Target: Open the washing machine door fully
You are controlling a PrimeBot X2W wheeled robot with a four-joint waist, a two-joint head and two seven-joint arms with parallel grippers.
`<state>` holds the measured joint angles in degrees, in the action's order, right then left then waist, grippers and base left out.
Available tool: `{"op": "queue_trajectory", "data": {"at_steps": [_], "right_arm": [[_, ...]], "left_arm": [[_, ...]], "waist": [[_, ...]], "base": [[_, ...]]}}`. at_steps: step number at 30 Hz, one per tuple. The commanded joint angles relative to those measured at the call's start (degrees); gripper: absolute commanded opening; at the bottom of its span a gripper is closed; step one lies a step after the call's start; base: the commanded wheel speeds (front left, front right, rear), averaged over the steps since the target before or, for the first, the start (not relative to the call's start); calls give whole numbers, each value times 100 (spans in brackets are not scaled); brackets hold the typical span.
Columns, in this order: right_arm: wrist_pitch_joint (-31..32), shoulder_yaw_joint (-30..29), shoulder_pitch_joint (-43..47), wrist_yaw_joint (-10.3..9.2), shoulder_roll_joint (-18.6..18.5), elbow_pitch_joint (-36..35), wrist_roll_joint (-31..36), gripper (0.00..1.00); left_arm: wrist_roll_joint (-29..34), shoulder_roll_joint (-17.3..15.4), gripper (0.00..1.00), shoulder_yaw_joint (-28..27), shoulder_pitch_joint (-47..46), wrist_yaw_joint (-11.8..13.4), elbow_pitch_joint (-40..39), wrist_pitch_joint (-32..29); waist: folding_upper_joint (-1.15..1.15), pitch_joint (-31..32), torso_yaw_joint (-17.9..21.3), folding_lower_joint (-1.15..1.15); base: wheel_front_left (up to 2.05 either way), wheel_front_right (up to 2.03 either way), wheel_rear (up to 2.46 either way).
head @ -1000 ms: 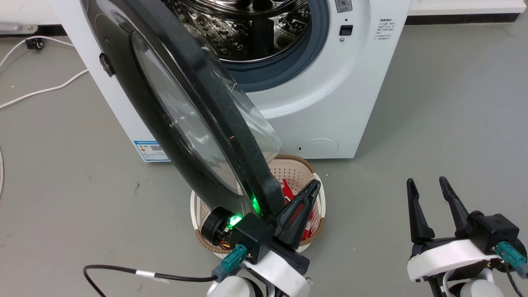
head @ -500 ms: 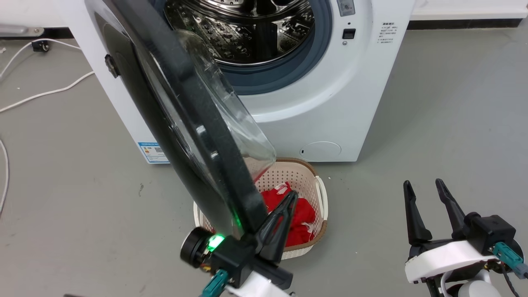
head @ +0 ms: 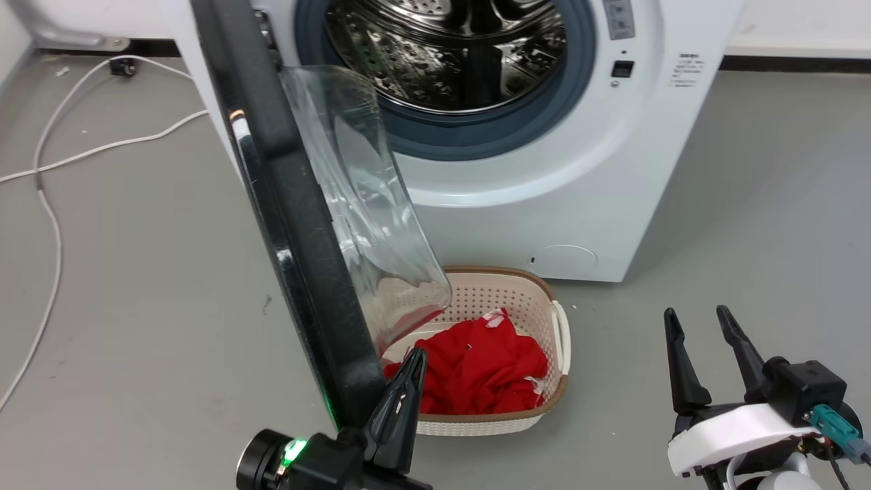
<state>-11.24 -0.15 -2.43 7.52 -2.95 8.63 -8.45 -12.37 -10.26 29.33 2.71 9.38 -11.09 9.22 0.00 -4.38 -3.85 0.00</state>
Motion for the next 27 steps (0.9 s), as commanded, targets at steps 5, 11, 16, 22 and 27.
{"op": "queue_trajectory", "data": {"at_steps": [5, 11, 16, 22, 27], "right_arm": [[58, -5, 68, -6, 14, -73, 35, 100], [100, -55, 120, -6, 14, -133, 74, 100], [130, -92, 145, -6, 13, -180, 87, 100], [192, -226, 91, -6, 13, -257, 249, 100], [269, -277, 23, -5, 12, -340, 298, 100]], "left_arm": [[23, -144, 0, -83, 283, 190, -285, -120], [-12, -196, 0, -195, 448, 347, -384, -155], [-35, -301, 0, -377, 541, 464, -387, -97], [-50, -410, 0, -628, 494, 602, -523, -70], [-124, -516, 0, -950, 390, 731, -442, -101]], "waist": [[0, 16, -286, 0], [0, -11, -629, 0], [0, -44, -913, 0], [0, -146, -1242, 0], [0, -233, -1404, 0]], "base": [[0, 0, 0], [0, 0, 0], [0, 0, 0], [0, 0, 0], [0, 0, 0]]}}
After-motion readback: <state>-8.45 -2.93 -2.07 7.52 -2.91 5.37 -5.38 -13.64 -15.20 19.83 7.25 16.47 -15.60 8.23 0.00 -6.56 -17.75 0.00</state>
